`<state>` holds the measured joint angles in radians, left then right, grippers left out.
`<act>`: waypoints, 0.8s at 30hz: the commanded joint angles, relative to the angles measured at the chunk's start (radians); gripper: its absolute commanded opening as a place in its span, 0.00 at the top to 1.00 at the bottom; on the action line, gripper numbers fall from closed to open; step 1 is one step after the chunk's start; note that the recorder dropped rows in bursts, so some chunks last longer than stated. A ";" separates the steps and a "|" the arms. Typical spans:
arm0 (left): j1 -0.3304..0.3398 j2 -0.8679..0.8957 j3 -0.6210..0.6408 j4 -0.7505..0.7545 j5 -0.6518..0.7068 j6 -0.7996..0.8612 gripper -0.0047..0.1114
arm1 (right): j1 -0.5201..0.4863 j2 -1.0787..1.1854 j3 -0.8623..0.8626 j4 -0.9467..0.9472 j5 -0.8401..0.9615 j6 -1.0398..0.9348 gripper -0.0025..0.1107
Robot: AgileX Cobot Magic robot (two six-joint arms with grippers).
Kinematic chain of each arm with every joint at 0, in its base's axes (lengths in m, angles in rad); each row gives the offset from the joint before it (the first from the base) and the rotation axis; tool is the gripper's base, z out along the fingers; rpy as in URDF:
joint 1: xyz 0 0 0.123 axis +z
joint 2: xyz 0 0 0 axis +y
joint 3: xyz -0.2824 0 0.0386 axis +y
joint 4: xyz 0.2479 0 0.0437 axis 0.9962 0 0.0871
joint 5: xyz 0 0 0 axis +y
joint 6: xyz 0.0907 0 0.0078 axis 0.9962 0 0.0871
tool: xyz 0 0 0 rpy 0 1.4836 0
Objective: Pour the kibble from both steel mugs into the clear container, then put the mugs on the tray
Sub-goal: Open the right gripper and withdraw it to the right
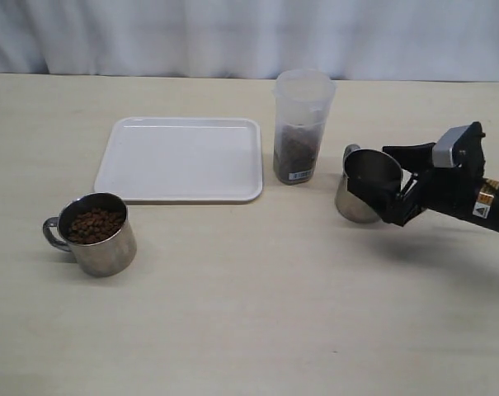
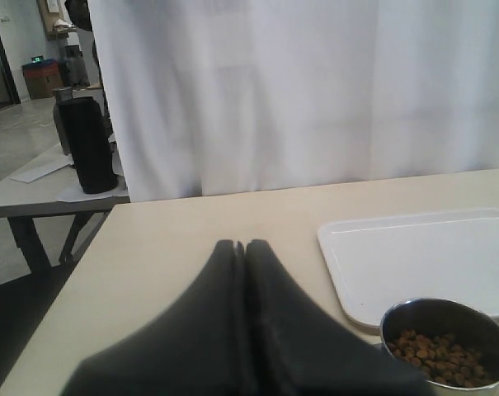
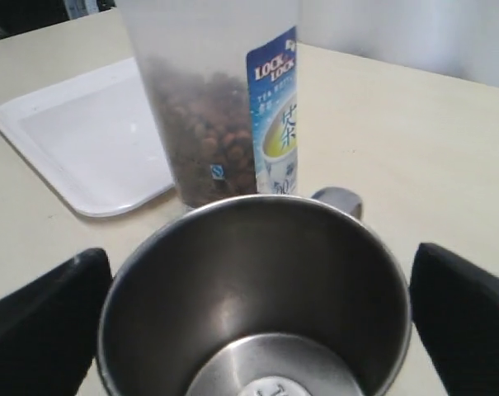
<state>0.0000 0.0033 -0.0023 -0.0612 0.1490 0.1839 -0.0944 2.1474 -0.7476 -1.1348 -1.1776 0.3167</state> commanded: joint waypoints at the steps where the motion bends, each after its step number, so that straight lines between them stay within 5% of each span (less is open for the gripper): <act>1: 0.002 -0.003 0.002 -0.002 -0.007 -0.003 0.96 | -0.019 -0.061 0.053 -0.011 -0.006 0.022 0.15; 6: 0.002 -0.003 0.002 -0.002 -0.007 -0.003 0.96 | -0.019 -0.129 0.111 -0.009 -0.043 0.060 0.15; 9: 0.002 -0.003 0.002 -0.002 -0.007 -0.003 0.96 | -0.019 -0.214 0.170 0.006 -0.043 0.136 0.24; 16: 0.002 -0.003 0.002 0.001 -0.005 -0.003 0.96 | -0.019 -0.540 0.361 0.179 0.117 0.186 0.94; 24: 0.002 -0.003 0.002 0.001 -0.005 -0.003 0.96 | -0.019 -0.978 0.634 0.516 0.351 0.189 0.94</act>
<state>0.0000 0.0033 -0.0023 -0.0612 0.1490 0.1839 -0.1064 1.3013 -0.1956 -0.7554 -0.9196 0.5099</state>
